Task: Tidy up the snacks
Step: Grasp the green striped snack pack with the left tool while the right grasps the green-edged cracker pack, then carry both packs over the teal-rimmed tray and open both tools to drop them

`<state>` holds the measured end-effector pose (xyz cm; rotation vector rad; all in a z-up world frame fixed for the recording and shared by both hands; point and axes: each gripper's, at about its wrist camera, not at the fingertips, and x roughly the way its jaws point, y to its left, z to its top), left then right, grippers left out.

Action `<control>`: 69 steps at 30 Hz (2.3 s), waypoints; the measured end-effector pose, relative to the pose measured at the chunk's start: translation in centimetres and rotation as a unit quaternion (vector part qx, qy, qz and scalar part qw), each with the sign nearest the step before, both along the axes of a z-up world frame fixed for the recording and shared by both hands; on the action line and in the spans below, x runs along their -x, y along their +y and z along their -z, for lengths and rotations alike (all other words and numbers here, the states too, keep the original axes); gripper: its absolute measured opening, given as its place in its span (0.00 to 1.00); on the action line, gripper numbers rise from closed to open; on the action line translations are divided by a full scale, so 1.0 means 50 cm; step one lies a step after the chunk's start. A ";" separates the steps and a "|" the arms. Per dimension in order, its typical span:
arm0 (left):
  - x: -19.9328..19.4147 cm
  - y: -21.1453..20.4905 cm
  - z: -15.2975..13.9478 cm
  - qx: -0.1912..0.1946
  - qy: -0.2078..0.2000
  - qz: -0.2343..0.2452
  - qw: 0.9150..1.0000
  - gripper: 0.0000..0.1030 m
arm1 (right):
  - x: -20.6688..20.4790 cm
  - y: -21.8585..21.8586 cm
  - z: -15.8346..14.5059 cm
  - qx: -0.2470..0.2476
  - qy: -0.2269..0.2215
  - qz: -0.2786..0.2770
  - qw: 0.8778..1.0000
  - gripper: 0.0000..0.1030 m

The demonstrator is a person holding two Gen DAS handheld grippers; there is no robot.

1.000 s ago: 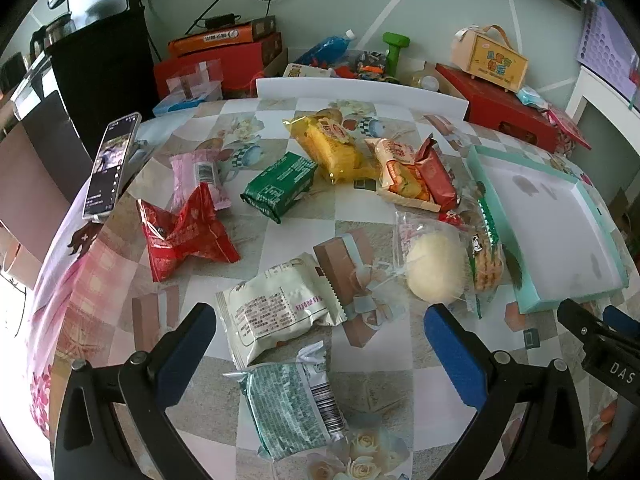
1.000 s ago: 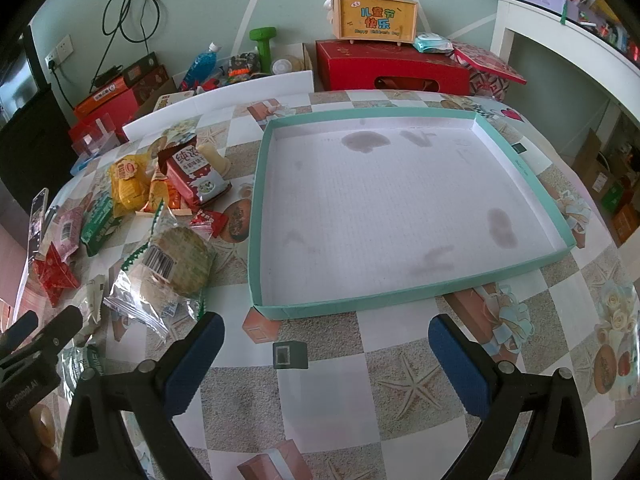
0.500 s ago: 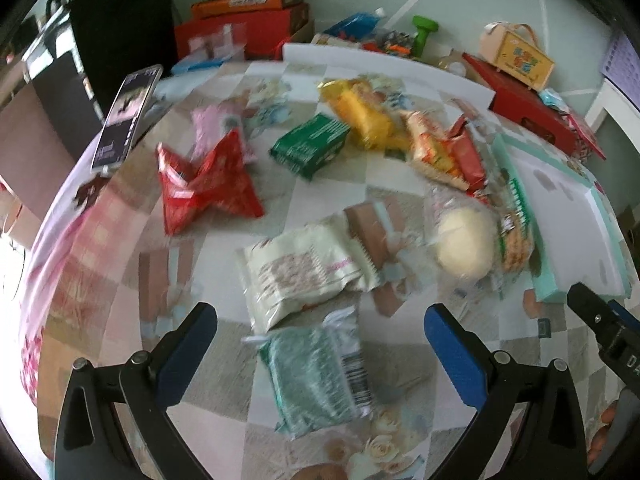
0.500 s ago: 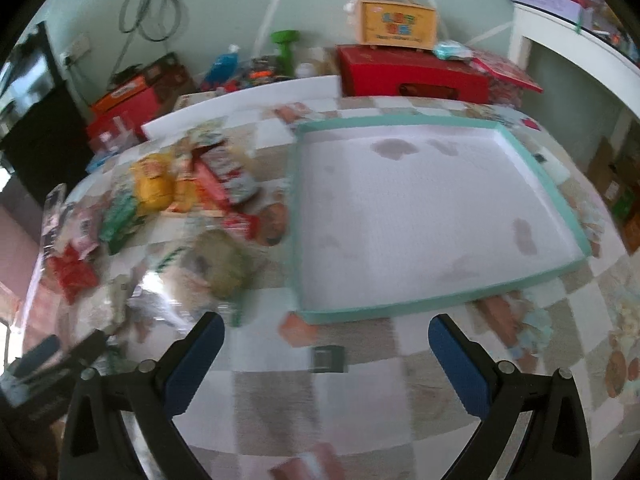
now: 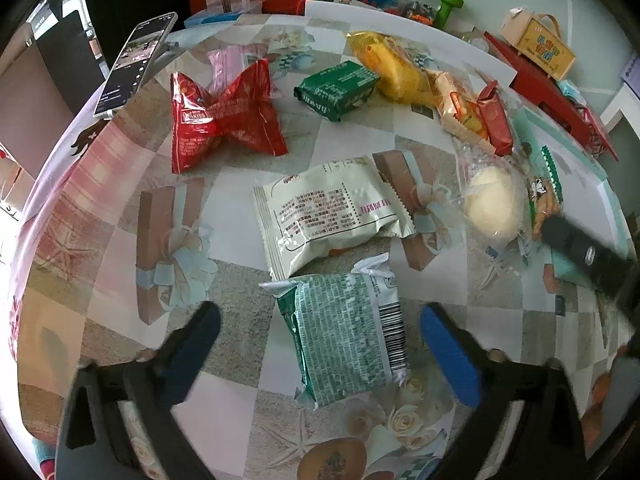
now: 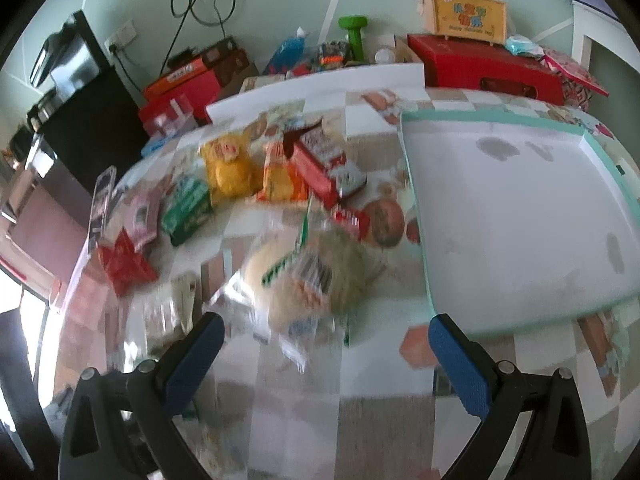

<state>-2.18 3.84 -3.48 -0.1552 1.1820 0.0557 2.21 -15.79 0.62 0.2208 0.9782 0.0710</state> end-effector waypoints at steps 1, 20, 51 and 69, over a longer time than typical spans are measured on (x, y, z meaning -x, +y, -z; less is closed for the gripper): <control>-0.002 -0.001 0.005 0.002 0.005 0.002 1.000 0.84 | -0.006 -0.003 -0.003 0.001 -0.007 0.004 1.000 1.00; -0.037 -0.033 0.011 0.010 0.006 0.021 1.000 0.56 | -0.046 0.004 0.009 0.049 -0.011 -0.005 0.999 0.39; -0.026 -0.057 -0.063 0.047 -0.060 0.058 0.995 0.53 | -0.031 -0.082 -0.050 -0.005 -0.056 0.043 0.997 0.21; -0.179 -0.326 -0.141 0.086 -0.107 0.211 0.968 0.53 | -0.025 -0.333 -0.070 0.015 -0.073 0.212 0.974 0.21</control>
